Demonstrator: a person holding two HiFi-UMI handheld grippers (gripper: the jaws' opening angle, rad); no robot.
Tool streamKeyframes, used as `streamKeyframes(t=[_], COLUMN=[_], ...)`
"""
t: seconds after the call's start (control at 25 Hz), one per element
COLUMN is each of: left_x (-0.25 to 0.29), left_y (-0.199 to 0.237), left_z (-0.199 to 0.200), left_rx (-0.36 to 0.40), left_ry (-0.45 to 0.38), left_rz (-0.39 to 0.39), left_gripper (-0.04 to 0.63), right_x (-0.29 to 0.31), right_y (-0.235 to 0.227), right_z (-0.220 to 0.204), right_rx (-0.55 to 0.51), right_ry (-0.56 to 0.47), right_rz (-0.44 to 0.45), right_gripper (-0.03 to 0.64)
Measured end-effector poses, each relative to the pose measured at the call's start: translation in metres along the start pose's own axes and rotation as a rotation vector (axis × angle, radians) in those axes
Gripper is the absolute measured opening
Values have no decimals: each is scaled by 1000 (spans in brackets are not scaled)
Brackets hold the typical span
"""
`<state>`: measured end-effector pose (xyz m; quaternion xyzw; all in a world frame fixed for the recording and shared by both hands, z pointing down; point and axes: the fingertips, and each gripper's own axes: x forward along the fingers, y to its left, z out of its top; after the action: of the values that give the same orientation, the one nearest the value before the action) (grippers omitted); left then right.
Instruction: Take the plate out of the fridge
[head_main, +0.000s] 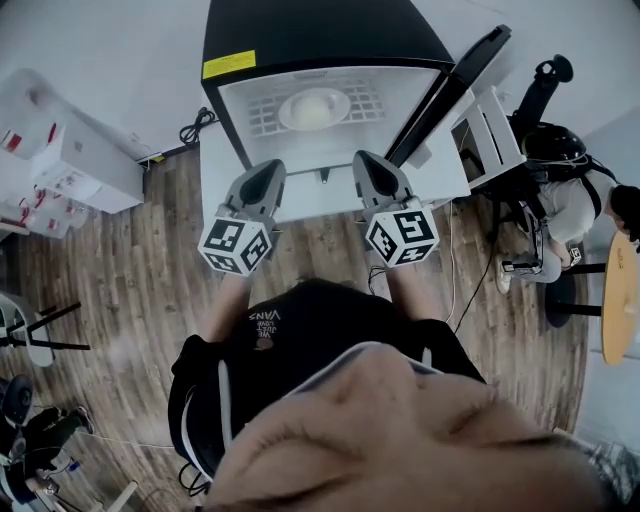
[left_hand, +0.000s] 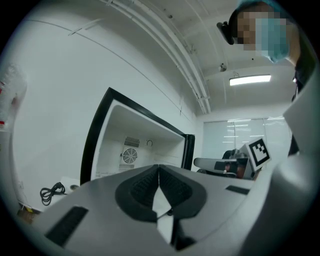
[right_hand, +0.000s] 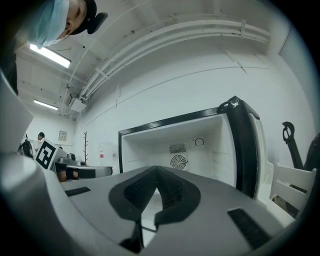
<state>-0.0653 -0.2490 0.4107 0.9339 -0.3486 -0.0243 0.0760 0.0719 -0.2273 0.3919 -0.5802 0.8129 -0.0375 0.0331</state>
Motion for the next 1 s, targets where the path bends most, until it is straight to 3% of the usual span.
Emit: streamKeyframes(t=[0.32, 1.0], left_x=[11, 70], left_y=[12, 36], left_z=[-6, -7], left_rx=[-26, -106], left_ry=[12, 2], left_rz=[-10, 86], left_gripper=[17, 17], right_x=[14, 64], right_y=[-2, -48], right_z=[-10, -3], right_rx=[1, -17], right_ry=[20, 37], right_rz=[-5, 90], right_gripper=[11, 9])
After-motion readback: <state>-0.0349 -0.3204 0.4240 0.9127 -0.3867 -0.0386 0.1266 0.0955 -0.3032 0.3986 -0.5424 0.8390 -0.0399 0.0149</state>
